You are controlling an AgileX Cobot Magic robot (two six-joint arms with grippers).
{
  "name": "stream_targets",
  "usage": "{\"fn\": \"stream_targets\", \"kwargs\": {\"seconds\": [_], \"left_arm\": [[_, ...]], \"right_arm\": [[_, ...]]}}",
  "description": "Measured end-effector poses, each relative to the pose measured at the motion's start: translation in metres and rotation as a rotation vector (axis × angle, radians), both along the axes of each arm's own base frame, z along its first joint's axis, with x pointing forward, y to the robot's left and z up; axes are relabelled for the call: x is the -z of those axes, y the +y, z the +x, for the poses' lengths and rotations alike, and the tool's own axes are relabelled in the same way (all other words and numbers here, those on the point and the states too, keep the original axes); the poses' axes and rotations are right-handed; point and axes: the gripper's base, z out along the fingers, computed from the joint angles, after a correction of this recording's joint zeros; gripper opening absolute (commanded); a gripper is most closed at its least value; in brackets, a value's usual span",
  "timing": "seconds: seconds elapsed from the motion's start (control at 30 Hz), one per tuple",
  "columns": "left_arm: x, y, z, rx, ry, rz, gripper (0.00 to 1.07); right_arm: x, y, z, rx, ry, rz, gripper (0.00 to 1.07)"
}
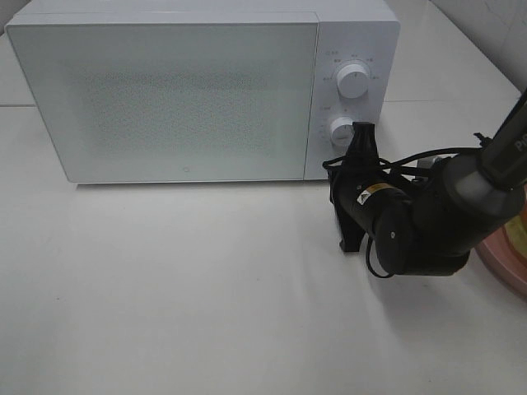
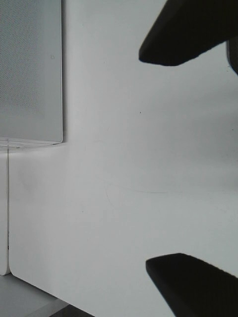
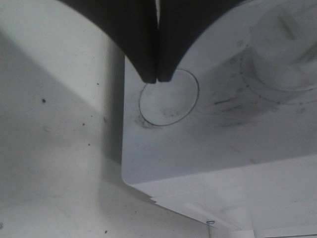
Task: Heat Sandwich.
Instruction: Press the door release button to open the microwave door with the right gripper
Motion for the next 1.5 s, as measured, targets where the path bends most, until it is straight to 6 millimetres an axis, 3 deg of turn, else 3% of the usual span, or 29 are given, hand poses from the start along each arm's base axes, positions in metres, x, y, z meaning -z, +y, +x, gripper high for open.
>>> {"fn": "stream_targets", "kwargs": {"seconds": [0.37, 0.77, 1.5], "left_arm": [[0.0, 0.0, 0.0, 0.0, 0.0, 0.0, 0.98], [0.0, 0.0, 0.0, 0.0, 0.0, 0.0, 0.98], [0.0, 0.0, 0.0, 0.0, 0.0, 0.0, 0.98]], "right_arm": [[0.001, 0.003, 0.011, 0.028, -0.026, 0.0, 0.0], [0.001, -0.007, 0.016, 0.047, -0.03, -0.029, 0.0], [-0.002, 0.0, 0.037, 0.068, -0.013, -0.03, 0.0]]}}
